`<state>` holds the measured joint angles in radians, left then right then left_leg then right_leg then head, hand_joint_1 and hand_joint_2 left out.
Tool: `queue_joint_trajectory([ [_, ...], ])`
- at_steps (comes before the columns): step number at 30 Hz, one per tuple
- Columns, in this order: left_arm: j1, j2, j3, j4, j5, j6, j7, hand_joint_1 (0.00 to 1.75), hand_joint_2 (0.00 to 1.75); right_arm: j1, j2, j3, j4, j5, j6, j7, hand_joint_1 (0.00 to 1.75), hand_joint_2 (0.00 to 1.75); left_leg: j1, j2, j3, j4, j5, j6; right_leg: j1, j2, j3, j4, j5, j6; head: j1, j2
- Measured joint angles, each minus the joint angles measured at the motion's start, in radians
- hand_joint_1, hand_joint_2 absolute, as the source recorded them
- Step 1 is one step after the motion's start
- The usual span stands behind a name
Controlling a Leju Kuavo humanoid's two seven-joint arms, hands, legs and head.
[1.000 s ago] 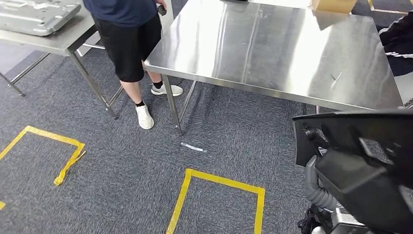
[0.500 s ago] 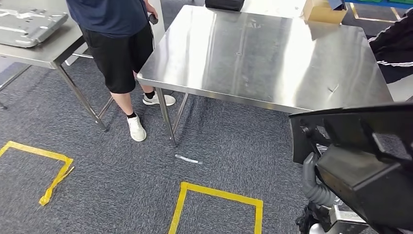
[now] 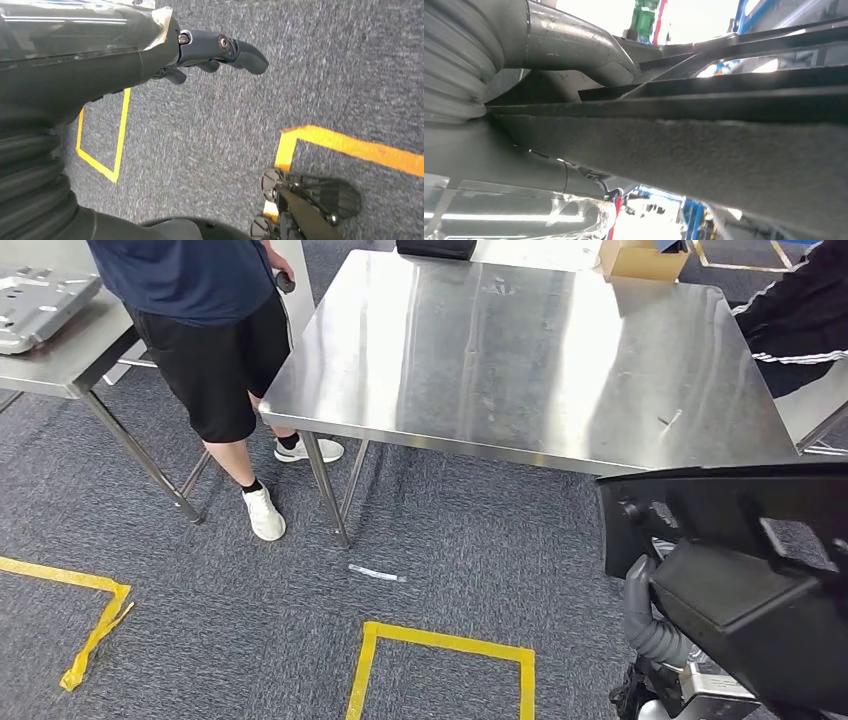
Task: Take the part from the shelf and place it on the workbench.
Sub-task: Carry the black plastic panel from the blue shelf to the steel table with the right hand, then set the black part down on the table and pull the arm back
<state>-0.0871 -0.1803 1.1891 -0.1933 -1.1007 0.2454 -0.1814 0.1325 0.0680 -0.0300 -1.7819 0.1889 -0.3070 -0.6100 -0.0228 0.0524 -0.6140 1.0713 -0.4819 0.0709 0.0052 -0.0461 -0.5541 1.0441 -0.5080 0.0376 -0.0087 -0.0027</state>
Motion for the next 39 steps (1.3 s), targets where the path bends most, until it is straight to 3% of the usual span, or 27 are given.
queue_joint_trajectory([
  [12,0.0,0.002,0.001,0.0,0.012,0.006,-0.001,0.0,1.75,-0.014,0.0,0.001,0.0,0.004,0.002,-0.001,1.75,1.75,0.001,0.002,0.006,-0.011,0.002,-0.012,0.0,0.004,0.0,0.0,-0.005,-0.007,0.0,0.0],
  [16,0.0,0.0,0.002,0.0,0.011,0.021,0.002,0.0,1.75,-0.017,0.001,0.002,0.0,-0.003,0.009,-0.001,1.75,1.75,0.006,0.004,0.032,-0.052,0.013,0.001,-0.002,0.01,0.01,-0.012,-0.003,0.004,0.001,0.0],
  [18,0.0,-0.001,0.002,0.0,0.006,0.025,0.002,0.0,1.75,-0.018,0.0,0.002,0.0,-0.005,0.009,-0.001,1.75,1.75,0.014,0.01,0.054,-0.083,0.027,0.003,-0.002,0.028,-0.022,0.053,-0.03,0.004,0.003,0.0],
  [20,-0.001,-0.001,0.002,0.0,0.003,0.025,0.002,0.0,1.75,-0.012,0.0,0.001,0.0,-0.006,0.007,0.0,1.75,1.75,0.015,0.017,0.059,-0.089,0.028,0.003,-0.01,0.041,-0.092,0.176,-0.07,0.006,0.004,0.0],
  [21,-0.001,-0.001,0.002,0.0,0.002,0.024,0.002,0.0,1.75,-0.007,-0.001,0.001,0.0,-0.007,0.006,0.0,1.75,1.75,0.017,0.02,0.06,-0.088,0.026,0.001,-0.016,0.042,-0.12,0.218,-0.078,0.012,0.005,0.0],
  [22,-0.001,-0.002,0.002,0.0,0.001,0.021,0.002,0.0,1.75,-0.002,-0.001,0.001,0.0,-0.007,0.004,0.0,1.75,1.75,0.019,0.025,0.062,-0.088,0.023,-0.004,-0.022,0.042,-0.132,0.226,-0.07,0.023,0.005,0.0],
  [24,-0.001,-0.002,0.002,0.0,-0.002,0.017,0.002,0.0,1.75,0.003,-0.001,0.0,0.0,-0.008,0.002,0.0,1.75,1.75,0.028,0.038,0.069,-0.083,0.014,-0.017,-0.035,0.026,-0.095,0.127,-0.011,0.054,0.005,0.0],
  [25,-0.001,-0.001,0.001,-0.001,-0.004,0.014,0.002,0.0,1.75,0.004,-0.001,0.0,0.0,-0.008,0.001,0.0,1.75,1.75,0.029,0.045,0.074,-0.078,0.006,-0.027,-0.038,0.003,-0.066,0.061,0.019,0.066,0.007,0.0],
  [26,0.0,0.0,0.001,-0.001,-0.006,0.013,0.002,0.0,1.75,0.005,0.0,0.0,-0.001,-0.008,0.0,0.0,1.75,1.75,0.029,0.052,0.077,-0.072,-0.002,-0.037,-0.04,-0.014,-0.042,0.011,0.041,0.068,0.008,0.0],
  [28,-0.001,0.002,0.0,-0.001,-0.008,0.013,0.002,0.0,1.75,0.007,0.001,0.0,-0.002,-0.008,-0.001,0.0,1.75,1.75,0.025,0.068,0.083,-0.065,-0.014,-0.051,-0.038,-0.024,-0.028,-0.021,0.05,0.049,0.008,0.0],
  [30,-0.002,0.002,0.0,-0.001,-0.009,0.013,0.002,0.0,1.75,0.013,0.001,-0.002,-0.004,-0.008,-0.003,0.0,1.75,1.75,0.03,0.083,0.089,-0.065,-0.02,-0.058,-0.038,0.007,-0.028,-0.021,0.049,0.025,0.004,0.0],
  [31,-0.003,0.002,0.0,-0.001,-0.009,0.013,0.002,0.0,1.75,0.015,0.001,-0.002,-0.006,-0.008,-0.004,0.0,1.75,1.75,0.035,0.071,0.089,-0.057,-0.03,-0.061,-0.04,0.02,-0.028,-0.021,0.05,0.018,0.003,0.0],
  [33,-0.003,0.002,0.0,-0.001,-0.01,0.013,0.002,0.0,1.75,0.016,0.003,-0.004,-0.009,-0.008,-0.004,-0.001,1.75,1.75,0.042,0.012,0.06,0.012,-0.076,-0.068,-0.043,0.046,-0.026,-0.022,0.05,0.006,0.001,0.0],
  [34,-0.003,0.002,-0.001,-0.001,-0.01,0.013,0.002,0.0,1.75,0.016,0.004,-0.004,-0.01,-0.008,-0.004,-0.001,1.75,1.75,0.043,-0.021,0.027,0.08,-0.11,-0.07,-0.042,0.059,-0.026,-0.022,0.05,0.002,0.0,0.0],
  [36,-0.001,0.002,-0.001,-0.001,-0.01,0.013,0.002,0.0,1.75,0.017,0.007,-0.004,-0.011,-0.008,-0.004,-0.001,1.75,1.75,0.042,-0.049,-0.047,0.214,-0.154,-0.069,-0.038,0.083,-0.024,-0.022,0.049,-0.004,-0.001,0.0],
  [37,0.0,0.002,-0.001,-0.001,-0.01,0.013,0.002,0.0,1.75,0.019,0.007,-0.004,-0.011,-0.007,-0.004,-0.001,1.75,1.75,0.042,-0.052,-0.069,0.241,-0.149,-0.066,-0.036,0.095,-0.023,-0.022,0.048,-0.006,-0.001,0.0],
  [38,0.0,0.002,-0.001,-0.001,-0.01,0.013,0.002,0.0,1.75,0.021,0.007,-0.005,-0.011,-0.007,-0.005,-0.001,1.75,1.75,0.042,-0.054,-0.073,0.227,-0.124,-0.061,-0.034,0.104,-0.02,-0.022,0.046,-0.007,-0.001,0.0],
  [39,0.0,0.002,-0.001,-0.001,-0.01,0.012,0.001,0.0,1.75,0.022,0.008,-0.005,-0.011,-0.007,-0.006,-0.001,1.75,1.75,0.042,-0.056,-0.057,0.176,-0.084,-0.055,-0.033,0.113,-0.016,-0.022,0.045,-0.008,-0.001,0.0],
])
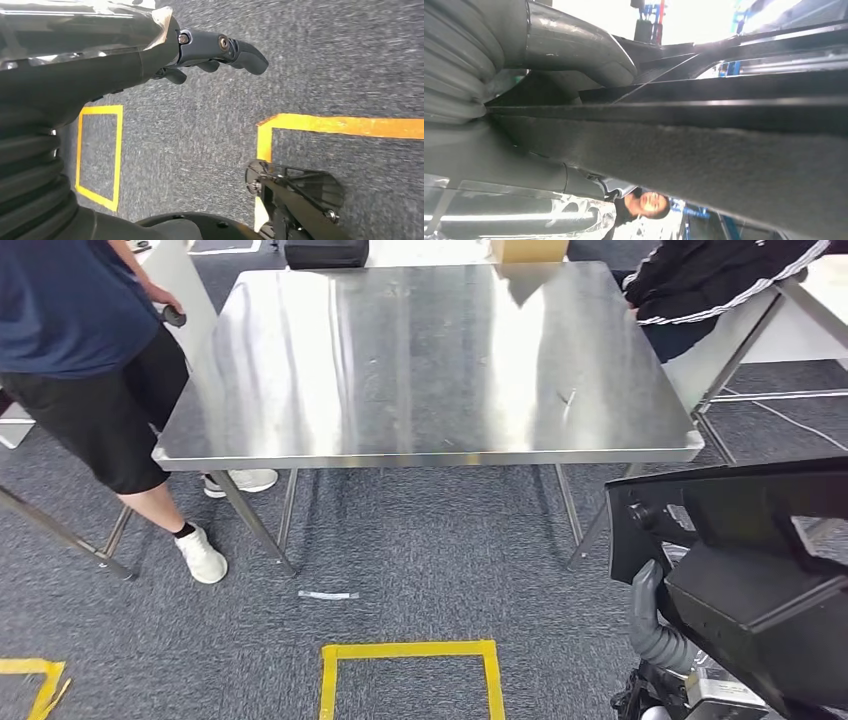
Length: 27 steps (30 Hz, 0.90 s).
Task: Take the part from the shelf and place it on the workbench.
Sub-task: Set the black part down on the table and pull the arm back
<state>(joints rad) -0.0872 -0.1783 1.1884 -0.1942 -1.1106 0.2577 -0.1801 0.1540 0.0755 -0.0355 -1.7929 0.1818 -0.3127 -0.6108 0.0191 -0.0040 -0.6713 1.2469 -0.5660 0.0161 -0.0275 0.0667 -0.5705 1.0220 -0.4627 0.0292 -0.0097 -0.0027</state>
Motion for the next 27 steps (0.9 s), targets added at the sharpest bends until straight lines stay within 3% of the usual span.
queue_joint_trajectory([
  [1,0.0,0.0,0.0,0.0,0.0,-0.001,0.0,0.0,1.75,0.0,0.001,-0.001,-0.001,0.0,-0.001,0.0,1.75,1.75,0.0,-0.007,0.027,-0.072,0.042,0.007,0.0,0.008,0.003,0.0,-0.001,-0.001,0.0,0.0],
  [3,-0.002,0.002,0.0,0.0,-0.001,-0.002,-0.002,0.0,1.75,0.001,0.002,-0.002,-0.003,0.001,-0.002,-0.001,1.75,1.75,-0.004,-0.022,0.072,-0.187,0.09,0.014,0.006,0.019,0.002,0.001,-0.004,0.002,0.001,0.0],
  [6,-0.003,0.002,0.0,0.0,-0.001,-0.004,-0.004,0.0,1.75,0.006,0.003,-0.002,-0.007,0.004,-0.005,-0.002,1.75,1.75,-0.013,-0.023,0.083,-0.218,0.093,0.015,0.004,0.025,-0.006,-0.003,-0.007,0.017,0.001,0.0],
  [8,-0.003,0.002,0.0,0.0,-0.001,-0.005,-0.006,0.0,1.75,0.01,0.002,-0.003,-0.01,0.006,-0.006,-0.003,1.75,1.75,-0.014,-0.016,0.092,-0.228,0.1,0.025,0.003,0.002,-0.015,0.014,-0.019,0.025,0.002,0.0],
  [10,-0.003,0.001,0.0,0.0,-0.002,-0.006,-0.009,0.0,1.75,0.01,0.003,-0.003,-0.012,0.008,-0.006,-0.004,1.75,1.75,-0.013,-0.005,0.097,-0.235,0.104,0.035,0.006,-0.037,-0.054,0.101,-0.066,0.02,0.006,0.0],
  [12,-0.002,0.001,0.0,0.0,-0.002,-0.008,-0.009,0.0,1.75,0.011,0.003,-0.004,-0.012,0.008,-0.006,-0.004,1.75,1.75,-0.015,0.007,0.096,-0.235,0.103,0.038,0.007,-0.053,-0.117,0.233,-0.124,0.017,0.008,0.0],
  [13,-0.001,0.001,0.0,0.0,-0.002,-0.008,-0.009,0.0,1.75,0.013,0.003,-0.004,-0.012,0.008,-0.006,-0.004,1.75,1.75,-0.016,0.012,0.096,-0.235,0.103,0.039,0.007,-0.054,-0.136,0.274,-0.136,0.021,0.008,0.0],
  [14,-0.001,0.001,0.0,0.0,-0.002,-0.008,-0.009,0.0,1.75,0.013,0.003,-0.004,-0.012,0.008,-0.006,-0.004,1.75,1.75,-0.016,0.017,0.096,-0.234,0.102,0.039,0.007,-0.055,-0.137,0.277,-0.132,0.028,0.009,0.0],
  [15,-0.001,0.001,0.0,0.0,-0.002,-0.008,-0.009,0.0,1.75,0.014,0.003,-0.005,-0.012,0.008,-0.006,-0.004,1.75,1.75,-0.017,0.02,0.097,-0.234,0.102,0.038,0.007,-0.057,-0.116,0.238,-0.113,0.037,0.009,0.0],
  [17,-0.001,0.001,0.0,0.0,-0.002,-0.008,-0.009,0.0,1.75,0.014,0.003,-0.006,-0.012,0.007,-0.006,-0.004,1.75,1.75,-0.019,0.023,0.1,-0.232,0.098,0.034,0.007,-0.069,-0.042,0.094,-0.058,0.048,0.01,0.0],
  [19,-0.001,0.001,0.0,0.0,-0.002,-0.009,-0.009,0.0,1.75,0.014,0.004,-0.006,-0.013,0.007,-0.006,-0.004,1.75,1.75,-0.026,0.024,0.102,-0.228,0.092,0.03,0.007,-0.079,0.008,0.001,-0.021,0.04,0.008,0.0],
  [21,-0.001,0.001,0.0,0.0,-0.002,-0.009,-0.009,0.0,1.75,0.015,0.006,-0.007,-0.014,0.007,-0.006,-0.004,1.75,1.75,-0.03,0.024,0.101,-0.225,0.091,0.041,0.006,-0.078,0.015,-0.012,-0.011,0.028,0.007,0.0],
  [23,-0.001,0.002,0.0,0.0,-0.002,-0.009,-0.009,0.0,1.75,0.015,0.006,-0.009,-0.014,0.007,-0.006,-0.004,1.75,1.75,-0.029,0.024,0.102,-0.226,0.093,0.051,0.008,-0.076,0.016,-0.012,-0.01,0.027,0.006,0.0],
  [27,-0.001,0.001,0.0,0.0,-0.002,-0.011,-0.01,0.0,1.75,0.015,0.007,-0.01,-0.014,0.009,-0.006,-0.004,1.75,1.75,-0.027,0.024,0.104,-0.232,0.096,0.042,0.012,-0.075,0.015,-0.012,-0.011,0.025,0.006,0.0],
])
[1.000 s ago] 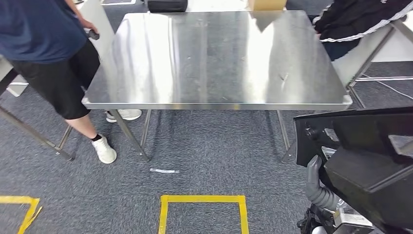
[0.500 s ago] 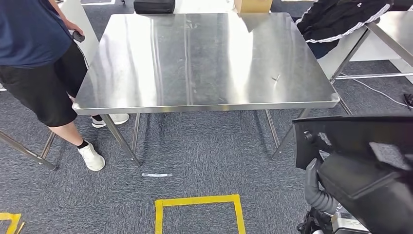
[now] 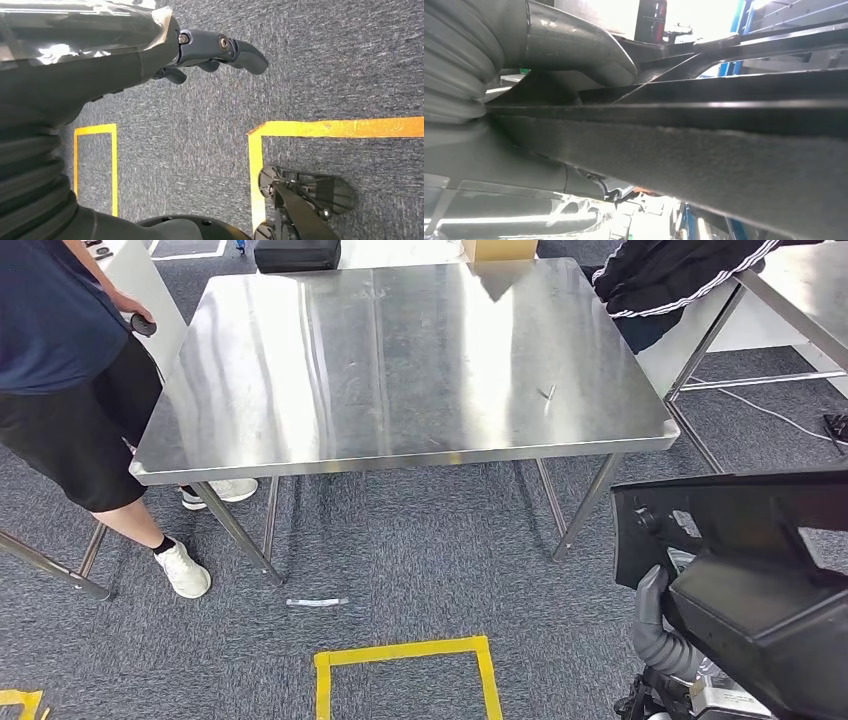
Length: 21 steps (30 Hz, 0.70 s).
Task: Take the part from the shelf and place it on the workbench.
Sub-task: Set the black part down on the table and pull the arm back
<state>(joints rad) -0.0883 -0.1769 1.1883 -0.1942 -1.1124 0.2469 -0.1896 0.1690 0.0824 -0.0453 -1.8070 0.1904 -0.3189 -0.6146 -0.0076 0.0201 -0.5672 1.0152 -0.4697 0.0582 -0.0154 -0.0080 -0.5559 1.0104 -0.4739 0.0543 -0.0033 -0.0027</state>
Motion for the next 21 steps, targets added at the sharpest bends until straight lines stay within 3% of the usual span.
queue_joint_trajectory([
  [3,0.0,0.0,0.0,0.0,0.001,-0.006,-0.001,0.0,1.75,0.0,0.0,0.0,0.0,0.002,0.002,0.0,1.75,1.75,0.002,0.0,0.0,-0.003,0.0,-0.017,0.002,0.0,0.0,0.001,-0.001,-0.002,0.0,0.0],
  [5,0.0,0.0,0.0,0.0,0.002,-0.006,-0.001,0.0,1.75,-0.001,0.0,0.0,0.0,0.003,0.005,0.0,1.75,1.75,0.002,0.0,0.0,-0.003,0.0,-0.023,0.002,0.0,-0.001,0.001,-0.001,-0.002,0.0,0.0],
  [7,0.0,0.0,0.0,0.0,0.003,-0.005,-0.001,0.0,1.75,-0.004,0.0,0.0,0.0,0.004,0.009,0.0,1.75,1.75,0.0,0.0,-0.001,-0.002,-0.001,-0.022,-0.002,0.0,0.0,-0.003,0.001,-0.001,0.0,0.0],
  [10,0.0,0.0,0.0,0.0,0.005,-0.003,0.001,0.0,1.75,-0.01,-0.001,0.0,0.001,0.006,0.014,0.0,1.75,1.75,0.002,0.0,0.016,-0.032,0.009,-0.006,-0.006,0.0,0.005,-0.014,0.005,0.005,0.001,0.0],
  [12,-0.001,-0.002,0.0,0.0,0.005,-0.001,0.002,0.0,1.75,-0.016,-0.002,0.0,0.002,0.007,0.017,0.0,1.75,1.75,0.009,0.003,0.035,-0.062,0.021,0.0,-0.003,0.002,-0.023,0.044,-0.021,0.003,0.004,0.0],
  [14,-0.001,-0.002,0.0,0.0,0.005,0.002,0.002,0.0,1.75,-0.018,-0.003,0.0,0.005,0.006,0.02,0.0,1.75,1.75,0.01,0.005,0.039,-0.066,0.021,0.001,-0.007,0.004,-0.087,0.165,-0.065,0.003,0.006,0.0],
  [16,-0.001,-0.003,0.0,0.0,0.005,0.003,0.002,0.0,1.75,-0.017,-0.008,0.0,0.011,0.006,0.023,0.0,1.75,1.75,0.013,0.006,0.04,-0.065,0.017,-0.003,-0.014,0.004,-0.128,0.234,-0.075,0.016,0.006,0.0],
  [17,0.0,-0.004,0.0,0.0,0.005,0.004,0.002,0.0,1.75,-0.017,-0.01,0.0,0.014,0.004,0.023,0.0,1.75,1.75,0.016,0.005,0.042,-0.062,0.013,-0.008,-0.019,0.004,-0.124,0.218,-0.059,0.028,0.006,0.0],
  [19,0.0,-0.004,0.0,0.0,0.005,0.004,0.002,0.0,1.75,-0.018,-0.014,0.0,0.018,0.0,0.024,0.001,1.75,1.75,0.024,0.005,0.047,-0.054,0.003,-0.021,-0.03,0.001,-0.075,0.111,-0.005,0.056,0.006,0.0],
  [21,0.0,-0.004,0.0,0.0,0.005,0.004,0.002,0.0,1.75,-0.018,-0.015,0.0,0.019,-0.003,0.024,0.001,1.75,1.75,0.028,0.004,0.049,-0.046,-0.004,-0.029,-0.036,-0.002,-0.04,0.038,0.026,0.07,0.007,0.0],
])
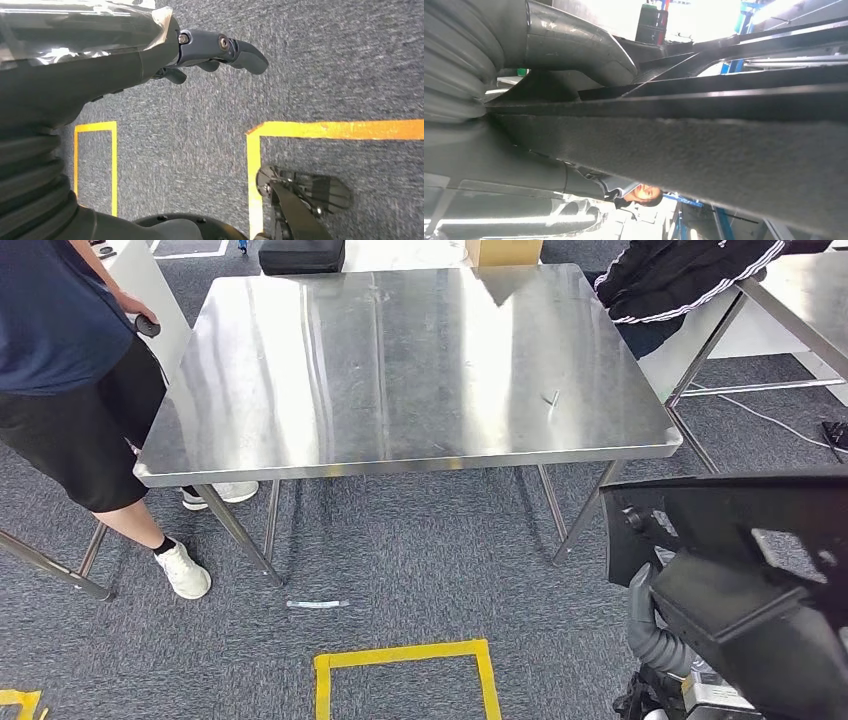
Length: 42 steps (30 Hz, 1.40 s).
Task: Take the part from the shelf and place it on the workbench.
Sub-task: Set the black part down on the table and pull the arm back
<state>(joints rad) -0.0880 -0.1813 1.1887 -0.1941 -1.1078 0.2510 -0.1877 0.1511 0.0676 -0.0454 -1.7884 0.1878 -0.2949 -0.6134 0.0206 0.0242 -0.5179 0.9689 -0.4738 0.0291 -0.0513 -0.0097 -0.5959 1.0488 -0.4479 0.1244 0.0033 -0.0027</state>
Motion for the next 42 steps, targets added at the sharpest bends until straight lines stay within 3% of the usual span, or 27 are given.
queue_joint_trajectory([
  [2,0.0,0.0,0.0,0.0,0.0,0.0,0.0,0.0,1.75,0.0,0.0,0.0,0.0,0.0,0.0,0.0,1.75,1.75,0.0,0.0,0.0,0.001,-0.001,-0.001,-0.001,-0.001,0.003,-0.006,0.002,0.001,0.0,0.0],
  [4,-0.001,0.002,0.0,0.0,0.0,0.001,0.0,0.0,1.75,-0.001,0.0,0.0,0.002,-0.002,0.001,0.0,1.75,1.75,-0.003,0.001,-0.005,0.013,-0.011,-0.011,0.002,0.002,0.015,-0.024,-0.003,-0.006,0.003,0.0],
  [6,-0.002,0.002,0.0,0.0,-0.001,0.003,-0.001,0.0,1.75,-0.001,-0.001,0.0,0.004,-0.005,0.002,0.002,1.75,1.75,0.0,-0.003,-0.016,0.047,-0.037,-0.028,0.004,0.011,0.033,-0.036,-0.021,-0.044,0.002,0.0],
  [8,-0.003,0.001,0.0,0.0,-0.002,0.004,-0.001,0.0,1.75,-0.002,-0.001,0.001,0.004,-0.006,0.002,0.004,1.75,1.75,0.005,-0.012,-0.065,0.146,-0.081,-0.035,0.006,0.017,0.046,-0.033,-0.038,-0.082,-0.004,0.0],
  [10,-0.002,0.001,0.0,0.0,-0.002,0.004,0.0,0.0,1.75,-0.003,0.0,0.002,0.004,-0.005,0.002,0.004,1.75,1.75,0.004,-0.017,-0.155,0.288,-0.119,-0.034,0.011,0.019,0.057,-0.033,-0.049,-0.095,-0.006,0.0],
  [11,0.0,0.001,0.0,0.0,-0.002,0.004,0.001,0.0,1.75,-0.002,0.0,0.002,0.004,-0.005,0.002,0.004,1.75,1.75,0.004,-0.018,-0.191,0.33,-0.117,-0.032,0.014,0.021,0.064,-0.033,-0.055,-0.099,-0.006,0.0],
  [12,0.001,0.001,0.0,0.0,-0.002,0.004,0.002,0.0,1.75,-0.002,0.0,0.002,0.004,-0.005,0.002,0.004,1.75,1.75,0.004,-0.018,-0.21,0.333,-0.093,-0.028,0.016,0.025,0.073,-0.033,-0.062,-0.101,-0.007,0.0],
  [13,0.001,0.001,0.0,0.0,-0.002,0.004,0.003,0.0,1.75,-0.002,0.001,0.002,0.004,-0.005,0.002,0.004,1.75,1.75,0.003,-0.019,-0.208,0.297,-0.051,-0.022,0.017,0.029,0.083,-0.033,-0.069,-0.101,-0.007,0.0],
  [15,0.002,0.003,0.0,0.0,-0.002,0.004,0.003,0.0,1.75,-0.003,0.002,0.002,0.004,-0.005,0.002,0.004,1.75,1.75,-0.002,-0.027,-0.17,0.169,0.037,-0.007,0.018,0.036,0.099,-0.035,-0.085,-0.096,-0.006,0.0],
  [16,0.002,0.004,0.0,0.0,-0.002,0.004,0.003,0.0,1.75,-0.003,0.002,0.003,0.004,-0.005,0.002,0.004,1.75,1.75,-0.006,-0.031,-0.148,0.118,0.057,0.0,0.02,0.039,0.103,-0.036,-0.092,-0.091,-0.006,0.0],
  [17,0.001,0.005,0.0,0.0,-0.002,0.004,0.003,0.0,1.75,-0.003,0.003,0.003,0.005,-0.005,0.002,0.005,1.75,1.75,-0.011,-0.033,-0.133,0.089,0.058,0.003,0.02,0.041,0.103,-0.039,-0.097,-0.085,-0.007,0.0],
  [20,0.001,0.004,0.0,0.0,-0.002,0.005,0.003,0.0,1.75,-0.003,0.005,0.003,0.005,-0.004,0.002,0.009,1.75,1.75,-0.02,-0.032,-0.11,0.059,0.036,0.013,0.021,0.04,0.112,-0.036,-0.095,-0.064,-0.009,0.0],
  [22,0.002,0.004,0.0,0.0,-0.002,0.006,0.002,0.0,1.75,-0.005,0.004,0.003,0.004,-0.002,0.002,0.01,1.75,1.75,-0.019,-0.033,-0.085,0.043,0.032,0.022,0.022,0.031,0.099,0.006,-0.102,-0.062,-0.008,0.0],
  [23,0.002,0.004,0.0,0.0,-0.002,0.006,0.001,0.0,1.75,-0.007,0.004,0.003,0.005,-0.001,0.002,0.011,1.75,1.75,-0.018,-0.033,-0.074,0.038,0.029,0.026,0.021,0.026,0.071,0.053,-0.113,-0.064,-0.007,0.0],
  [25,0.001,0.004,0.0,0.0,-0.003,0.004,0.001,0.0,1.75,-0.005,0.004,0.004,0.005,-0.001,0.001,0.011,1.75,1.75,-0.021,-0.032,-0.063,0.036,0.02,0.033,0.025,0.022,-0.014,0.174,-0.145,-0.068,-0.007,0.0],
  [27,0.002,0.003,0.0,0.0,-0.004,0.002,0.001,0.0,1.75,0.003,0.003,0.004,0.005,-0.001,0.0,0.011,1.75,1.75,-0.025,-0.032,-0.05,0.036,0.007,0.036,0.028,0.022,-0.077,0.226,-0.157,-0.065,-0.007,0.0],
  [28,0.003,0.003,0.0,0.0,-0.005,0.001,0.001,0.0,1.75,0.006,0.003,0.003,0.004,-0.001,0.0,0.011,1.75,1.75,-0.026,-0.032,-0.04,0.037,0.0,0.036,0.029,0.022,-0.081,0.2,-0.137,-0.06,-0.007,0.0],
  [30,0.003,0.002,0.0,0.0,-0.006,0.0,0.002,0.0,1.75,0.009,0.004,0.004,0.004,0.0,0.0,0.011,1.75,1.75,-0.027,-0.032,-0.02,0.036,-0.016,0.033,0.031,0.017,-0.048,0.075,-0.054,-0.047,-0.006,0.0],
  [31,0.003,0.002,0.0,0.0,-0.006,0.0,0.002,0.0,1.75,0.01,0.004,0.004,0.004,0.0,0.0,0.012,1.75,1.75,-0.029,-0.032,-0.011,0.037,-0.024,0.03,0.032,0.012,-0.03,0.019,-0.026,-0.05,-0.006,0.0],
  [32,0.003,0.002,0.0,0.0,-0.006,0.0,0.002,0.0,1.75,0.01,0.004,0.004,0.003,0.001,0.0,0.012,1.75,1.75,-0.03,-0.031,-0.005,0.037,-0.032,0.024,0.037,0.007,-0.016,-0.018,-0.009,-0.058,-0.007,0.0],
  [34,0.003,0.001,0.0,0.0,-0.006,-0.001,0.003,0.0,1.75,0.013,0.004,0.004,0.001,0.001,0.0,0.012,1.75,1.75,-0.032,-0.029,0.006,0.043,-0.04,0.013,0.043,0.005,-0.009,-0.034,-0.01,-0.086,-0.008,0.0],
  [36,0.003,0.001,0.0,0.0,-0.006,-0.001,0.004,0.0,1.75,0.016,0.004,0.003,-0.002,0.001,0.0,0.013,1.75,1.75,-0.03,-0.027,0.007,0.062,-0.048,0.002,0.035,0.01,0.008,-0.039,-0.004,-0.103,-0.009,0.0],
  [38,0.001,0.001,0.0,0.0,-0.006,-0.002,0.004,0.0,1.75,0.016,0.005,0.002,-0.004,0.001,0.0,0.013,1.75,1.75,-0.025,-0.027,-0.027,0.129,-0.077,-0.008,0.027,0.012,0.029,-0.042,-0.009,-0.114,-0.013,0.0],
  [41,0.001,0.001,0.0,0.0,-0.006,-0.002,0.004,0.0,1.75,0.017,0.006,0.002,-0.005,0.001,0.0,0.014,1.75,1.75,-0.015,-0.027,-0.142,0.299,-0.143,-0.023,0.028,0.014,0.042,-0.042,-0.023,-0.122,-0.015,0.0],
  [42,0.002,0.002,0.0,0.0,-0.006,-0.002,0.004,0.0,1.75,0.018,0.006,0.002,-0.005,0.001,0.0,0.014,1.75,1.75,-0.011,-0.027,-0.169,0.319,-0.145,-0.027,0.027,0.016,0.048,-0.041,-0.03,-0.12,-0.015,0.0],
])
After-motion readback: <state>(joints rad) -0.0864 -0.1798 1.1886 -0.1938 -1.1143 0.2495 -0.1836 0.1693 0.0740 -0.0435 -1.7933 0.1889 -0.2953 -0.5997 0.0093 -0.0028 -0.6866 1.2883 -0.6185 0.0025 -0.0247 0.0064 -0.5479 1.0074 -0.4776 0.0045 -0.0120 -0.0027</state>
